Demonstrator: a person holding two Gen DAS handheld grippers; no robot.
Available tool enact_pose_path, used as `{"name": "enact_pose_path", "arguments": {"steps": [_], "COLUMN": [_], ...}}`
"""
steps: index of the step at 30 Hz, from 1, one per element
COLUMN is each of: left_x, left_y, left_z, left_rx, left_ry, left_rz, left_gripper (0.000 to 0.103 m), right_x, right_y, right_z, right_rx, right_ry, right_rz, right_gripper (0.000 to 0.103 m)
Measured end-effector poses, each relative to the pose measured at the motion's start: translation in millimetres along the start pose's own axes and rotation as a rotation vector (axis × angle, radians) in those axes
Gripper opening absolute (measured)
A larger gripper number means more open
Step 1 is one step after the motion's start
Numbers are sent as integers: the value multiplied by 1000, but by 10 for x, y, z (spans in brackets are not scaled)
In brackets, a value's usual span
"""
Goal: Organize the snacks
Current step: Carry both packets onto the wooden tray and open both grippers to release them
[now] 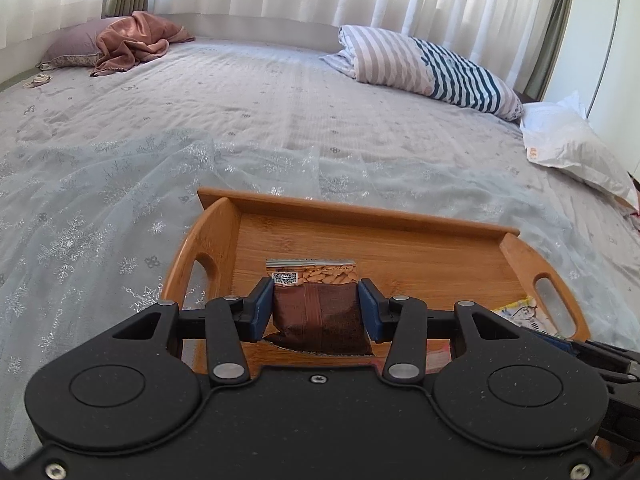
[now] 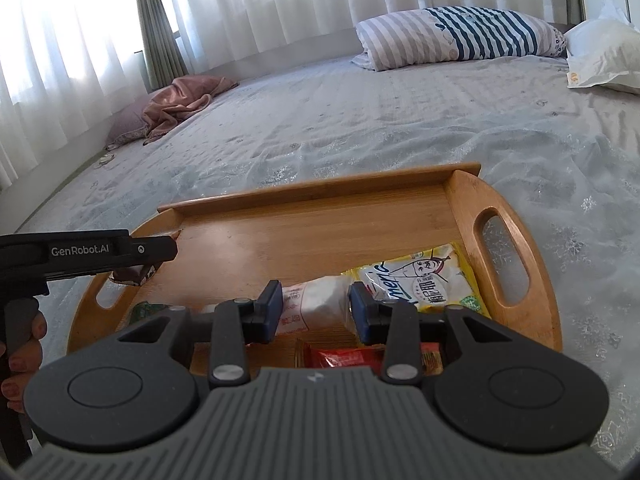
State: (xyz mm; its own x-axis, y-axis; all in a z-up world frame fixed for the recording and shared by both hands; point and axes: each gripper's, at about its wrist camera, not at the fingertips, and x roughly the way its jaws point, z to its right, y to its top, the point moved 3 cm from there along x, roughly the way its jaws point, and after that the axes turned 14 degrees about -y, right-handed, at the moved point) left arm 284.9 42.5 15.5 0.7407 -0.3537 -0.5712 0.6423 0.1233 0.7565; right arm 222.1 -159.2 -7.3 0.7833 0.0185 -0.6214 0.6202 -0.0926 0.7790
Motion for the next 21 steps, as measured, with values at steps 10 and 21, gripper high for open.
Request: {"name": "enact_pose_path", "arguments": {"steps": [10, 21], "left_x": [85, -34], "left_y": [-135, -293], "left_z": [43, 90], "left_rx": [39, 50], "left_ry": [14, 17], "left_rz": [-38, -65], "left_gripper": [43, 44], "right_x": [9, -63], "right_y": [-64, -114], "right_z": [-36, -79], "right_rx": [-52, -98], "right_ry": [-16, -19], "right_rz": [6, 19], "right_gripper": [42, 42]}}
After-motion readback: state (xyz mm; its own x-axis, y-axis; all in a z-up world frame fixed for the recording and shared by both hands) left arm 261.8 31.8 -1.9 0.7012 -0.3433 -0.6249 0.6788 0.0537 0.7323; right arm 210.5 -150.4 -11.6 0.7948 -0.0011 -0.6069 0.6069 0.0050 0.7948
